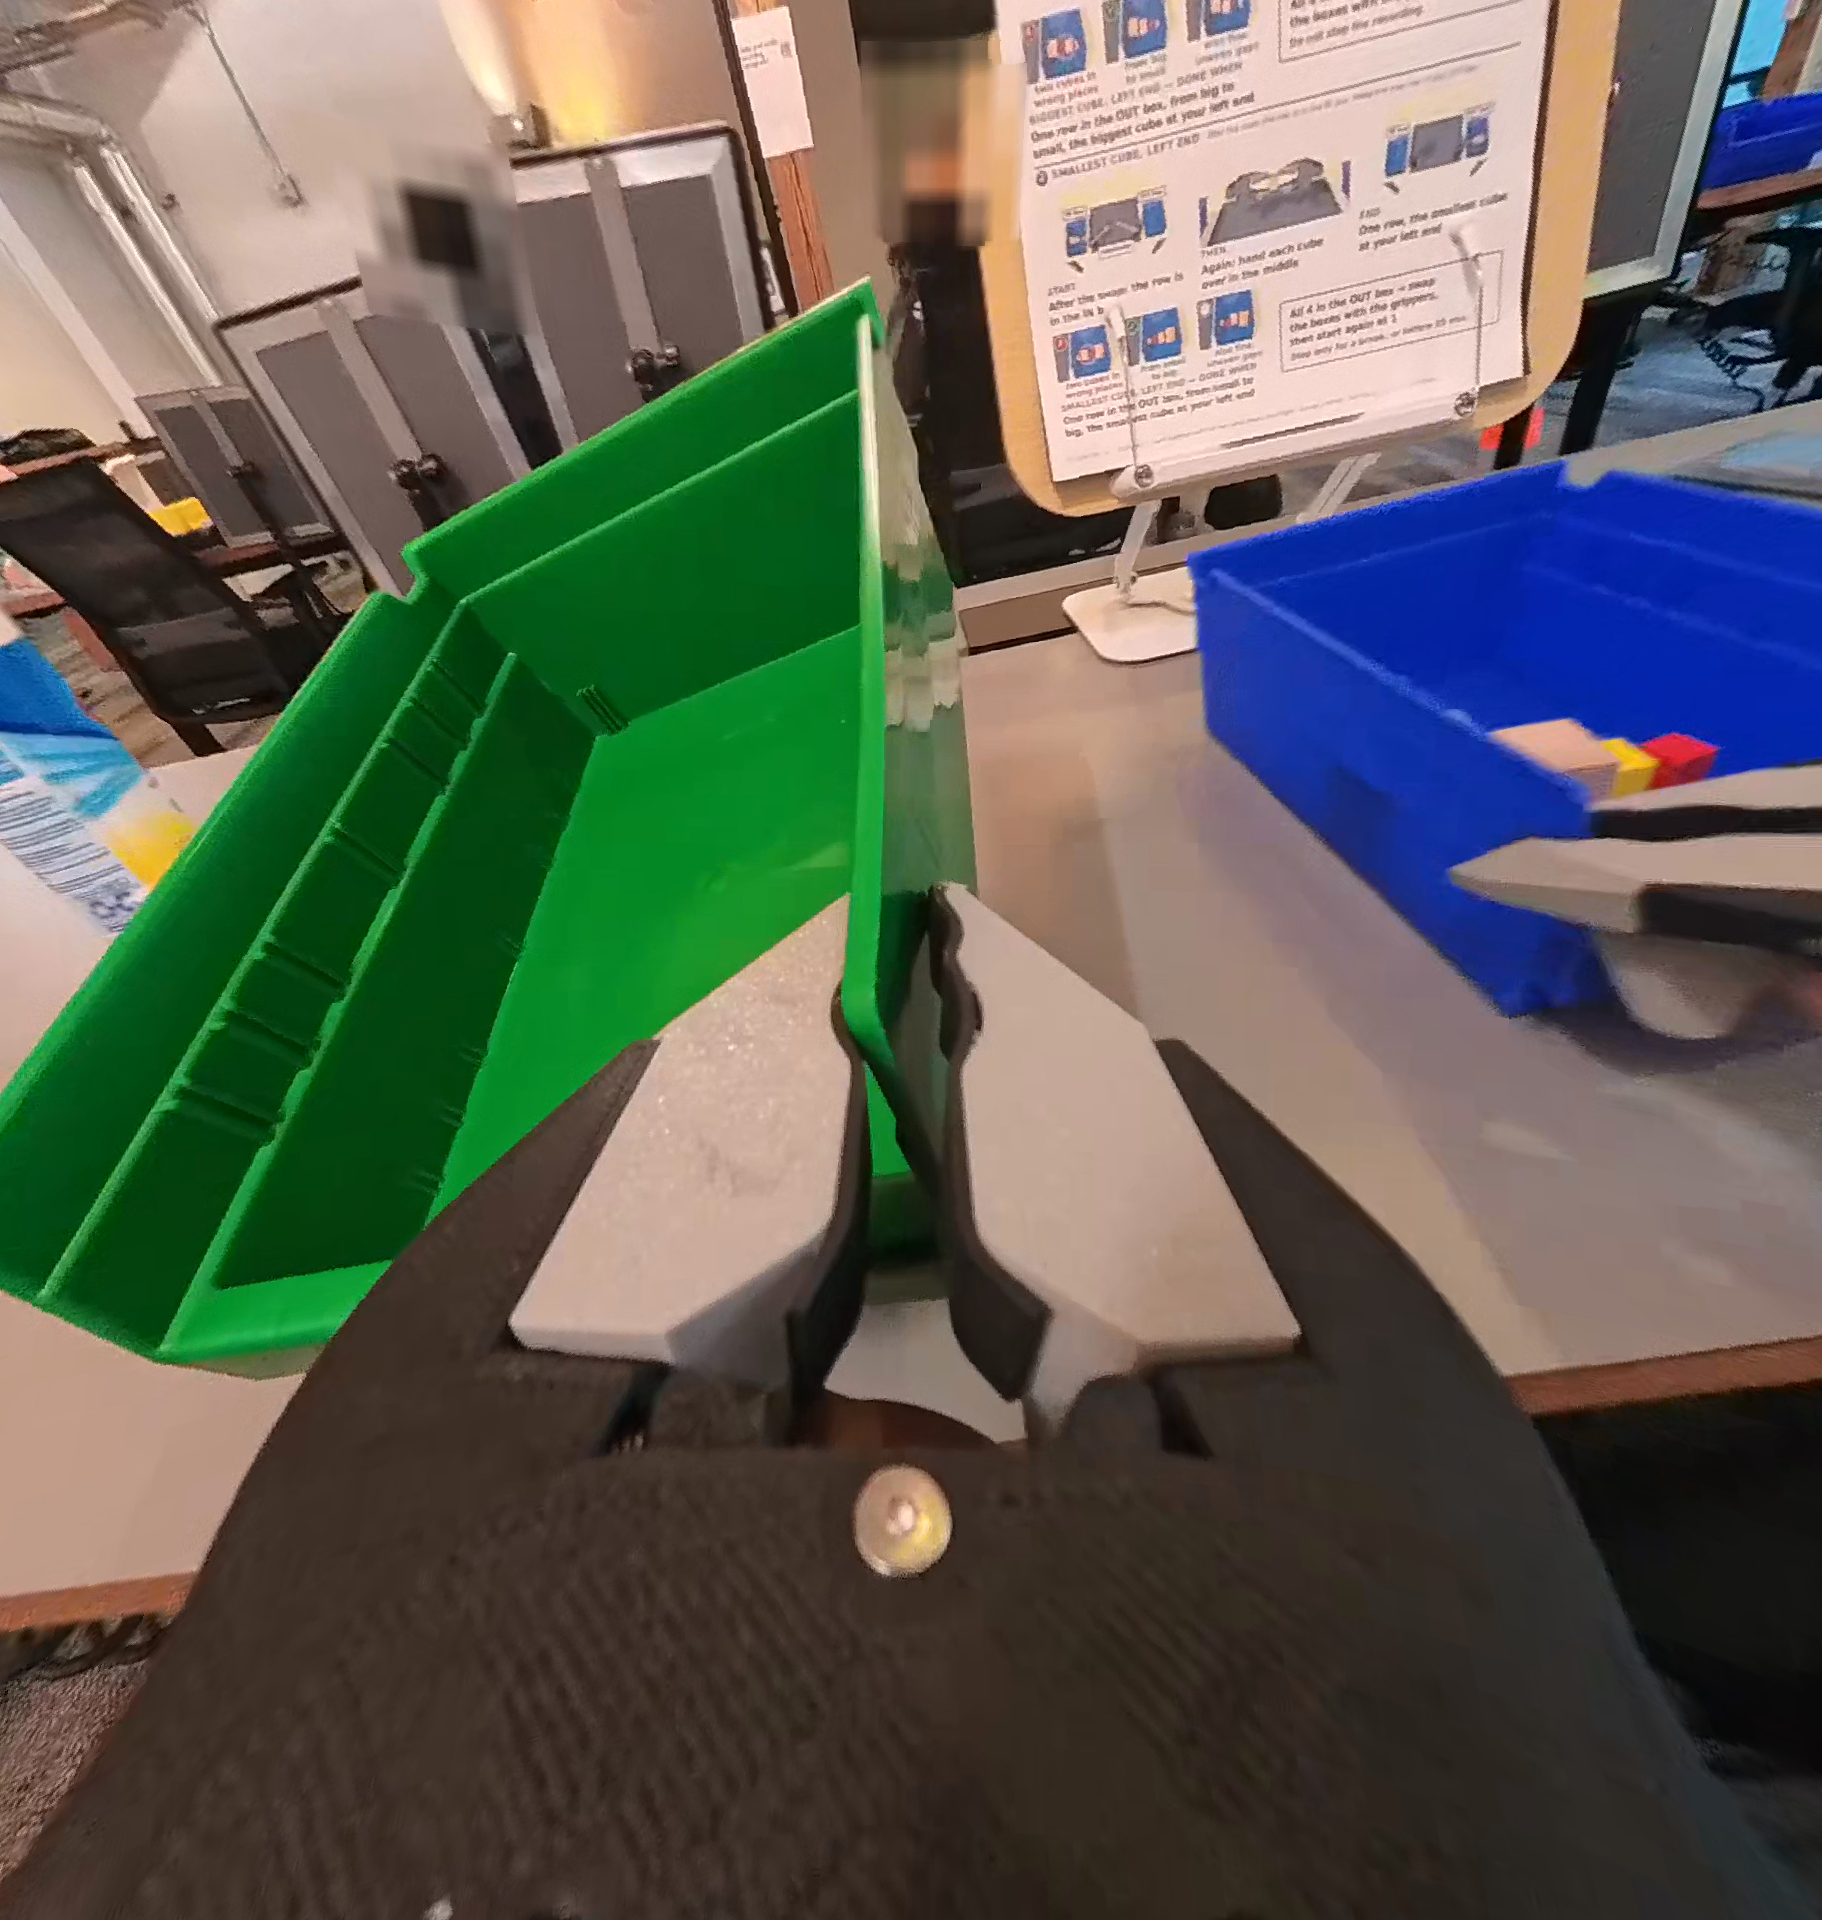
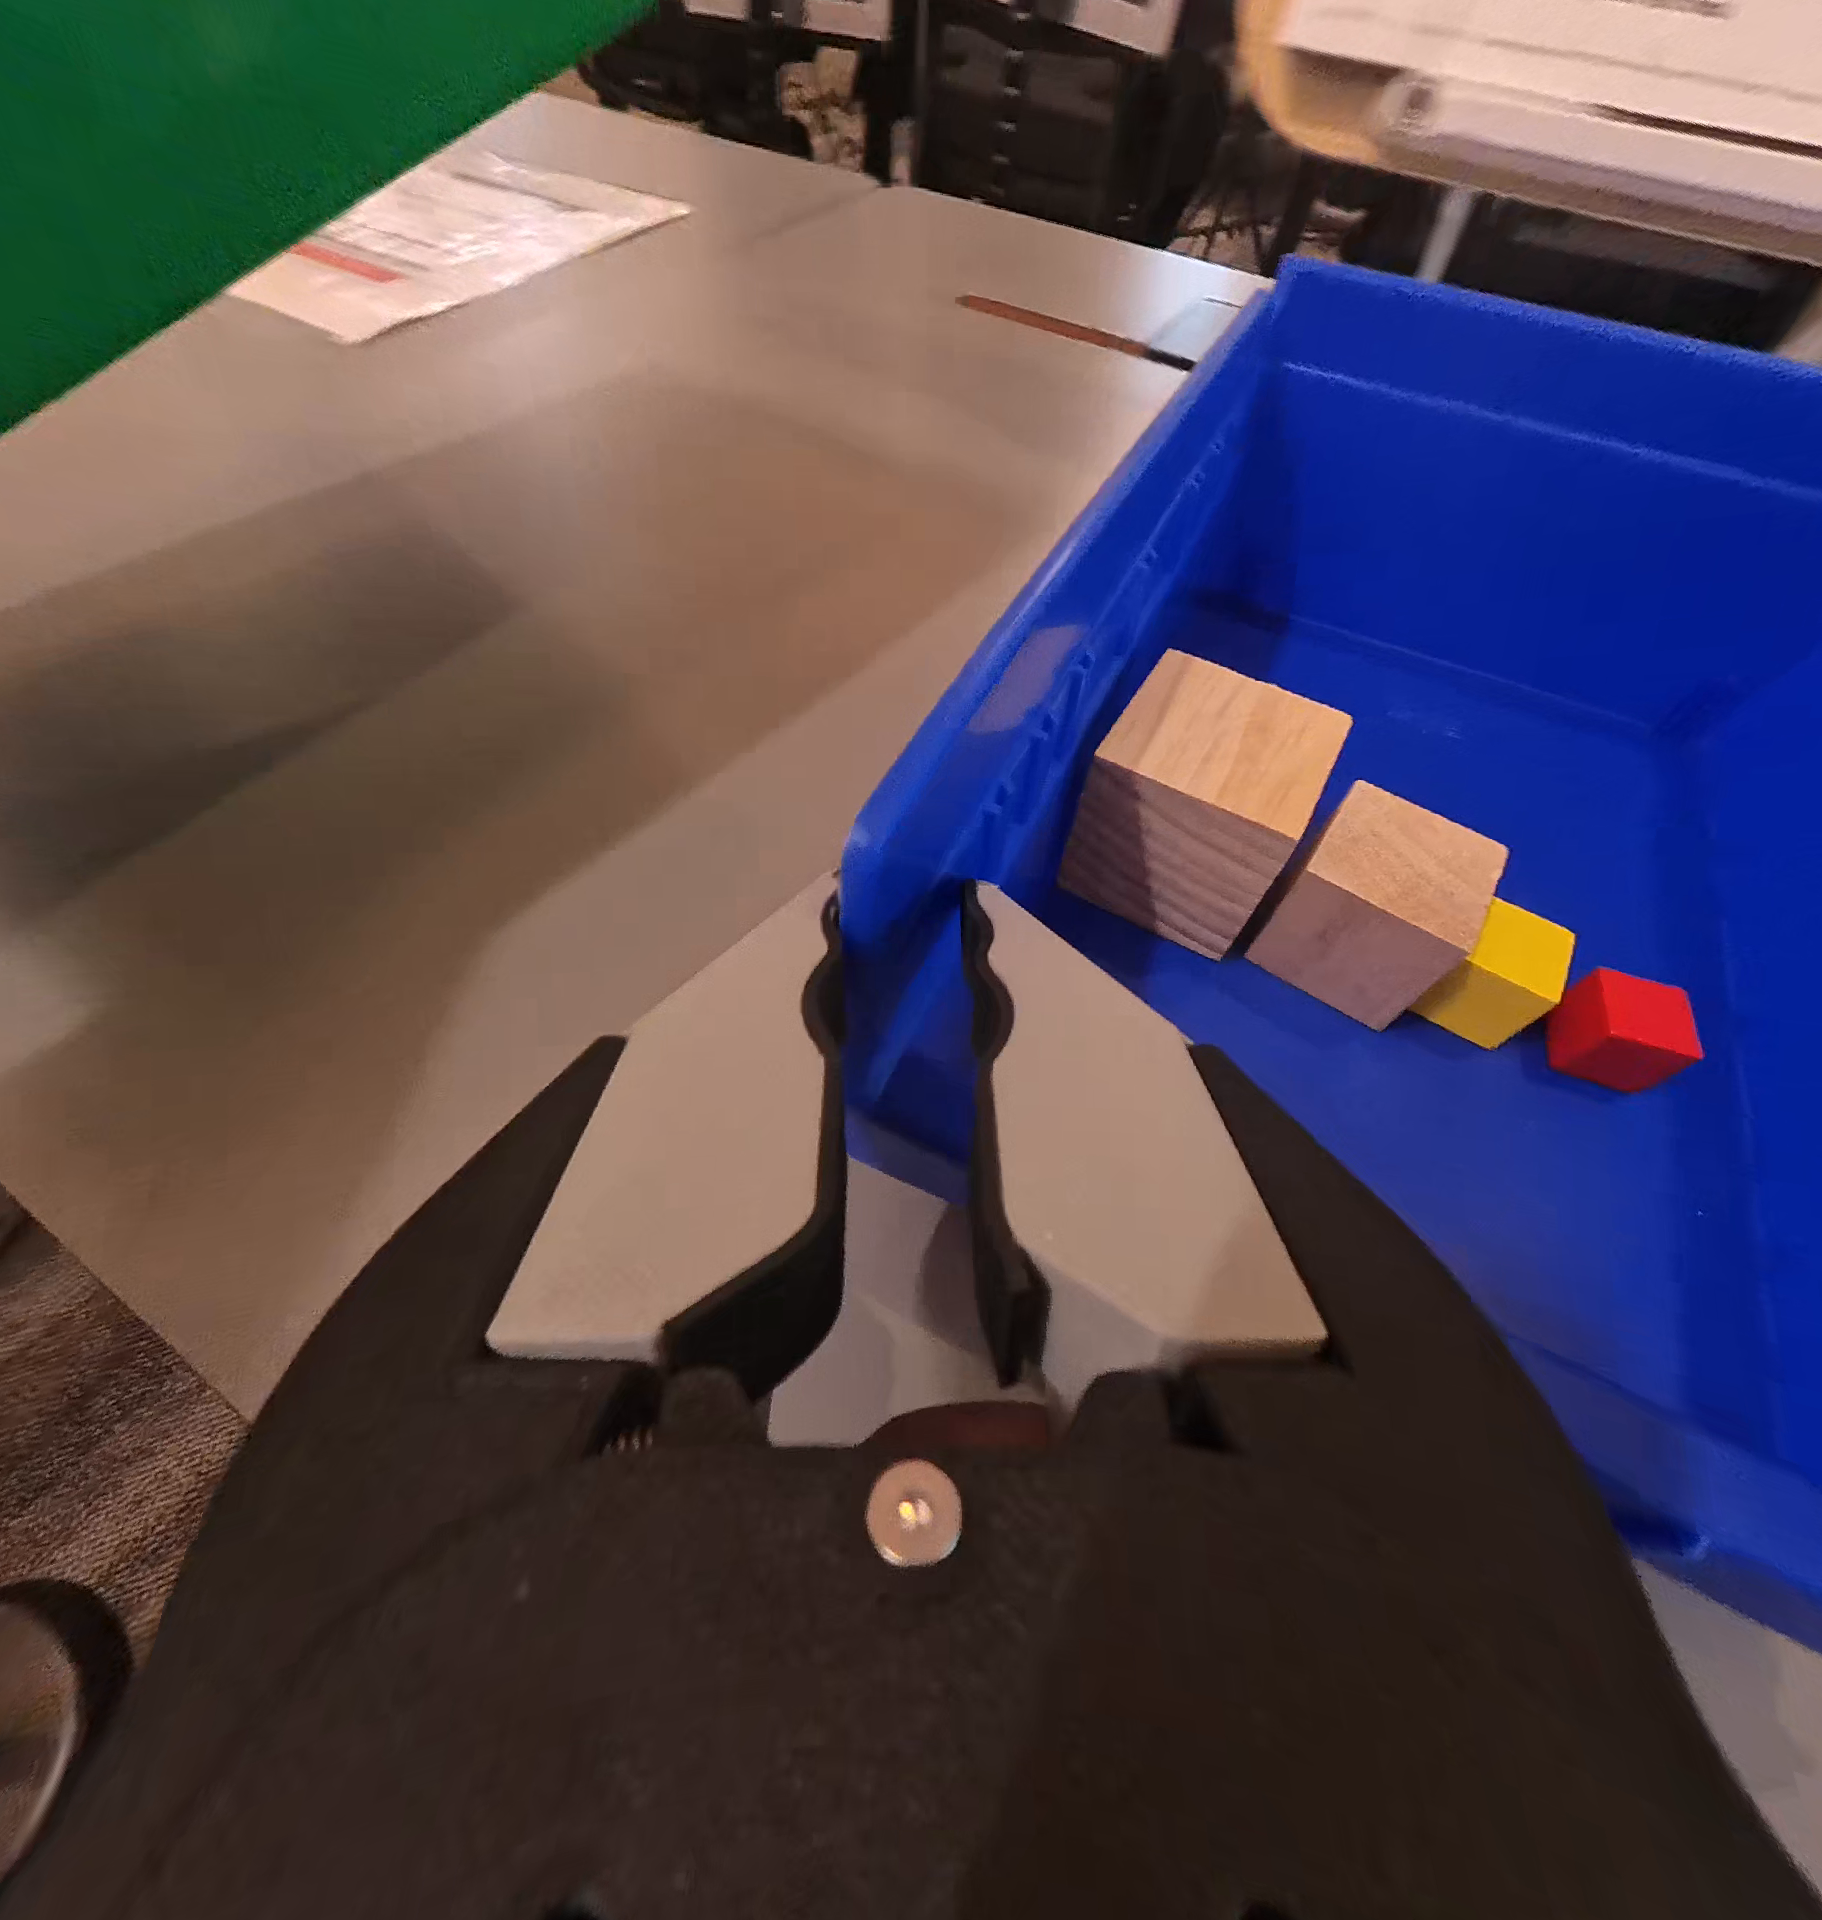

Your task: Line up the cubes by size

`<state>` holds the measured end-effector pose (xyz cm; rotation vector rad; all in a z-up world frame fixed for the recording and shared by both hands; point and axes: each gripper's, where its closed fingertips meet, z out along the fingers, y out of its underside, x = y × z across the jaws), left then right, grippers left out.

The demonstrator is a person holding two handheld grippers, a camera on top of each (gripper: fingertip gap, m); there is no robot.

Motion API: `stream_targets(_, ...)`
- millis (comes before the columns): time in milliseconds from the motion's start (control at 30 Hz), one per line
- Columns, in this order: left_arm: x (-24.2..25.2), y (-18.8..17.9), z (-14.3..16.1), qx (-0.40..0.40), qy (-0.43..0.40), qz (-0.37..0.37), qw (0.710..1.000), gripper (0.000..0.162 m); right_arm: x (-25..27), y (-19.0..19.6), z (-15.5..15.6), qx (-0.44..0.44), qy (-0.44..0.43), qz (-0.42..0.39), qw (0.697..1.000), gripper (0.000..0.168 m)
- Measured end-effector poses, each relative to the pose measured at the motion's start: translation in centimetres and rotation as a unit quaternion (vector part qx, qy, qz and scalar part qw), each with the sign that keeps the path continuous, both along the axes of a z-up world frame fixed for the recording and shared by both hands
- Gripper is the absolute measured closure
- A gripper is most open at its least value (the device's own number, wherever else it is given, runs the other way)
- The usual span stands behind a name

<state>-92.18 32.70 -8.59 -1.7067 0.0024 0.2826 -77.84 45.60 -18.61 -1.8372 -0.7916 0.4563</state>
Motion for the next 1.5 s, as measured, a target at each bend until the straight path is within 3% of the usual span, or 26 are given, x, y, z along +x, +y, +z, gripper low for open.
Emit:
stream_targets(300,-4.0,-3.9,0.5,0.015,0.001,0.043,0.999,0.159,-17.5,-3.3,0.1,-0.01,-0.071,0.13,0.989,0.139)
stream_targets(433,-5.3,-6.0,1.5,0.016,0.019,0.063,0.998,0.159,-18.2,-5.4,4.7,0.024,-0.054,0.196,0.979,0.139)
stream_targets(533,-5.2,-7.2,2.7,0.02,0.026,0.068,0.997,0.159,-13.7,-7.4,9.5,0.072,-0.013,0.241,0.968,0.131)
stream_targets(667,-1.9,-6.8,4.6,0.038,0.024,0.037,0.998,0.159,-3.9,-6.1,13.0,0.124,0.024,0.231,0.965,0.127)
stream_targets(933,11.6,0.3,7.9,0.035,0.06,-0.104,0.992,0.16,18.2,3.9,11.9,0.134,-0.035,0.082,0.987,0.12)
stream_targets(1100,21.4,5.9,9.0,0.026,0.099,-0.18,0.978,0.16,28.3,6.3,11.0,0.11,-0.062,0.023,0.992,0.115)
stream_targets(1200,27.8,9.1,7.4,0.007,0.121,-0.227,0.966,0.16,32.4,6.5,10.0,0.106,-0.076,0.008,0.991,0.114)
stream_targets(1300,34.0,11.9,3.3,-0.031,0.149,-0.281,0.948,0.159,35.4,6.1,8.2,0.091,-0.1,0.007,0.991,0.117)
stream_targets(1500,43.7,15.7,-5.5,-0.108,0.067,-0.355,0.926,0.157,39.4,6.0,5.0,0.047,-0.069,-0.035,0.996,0.133)
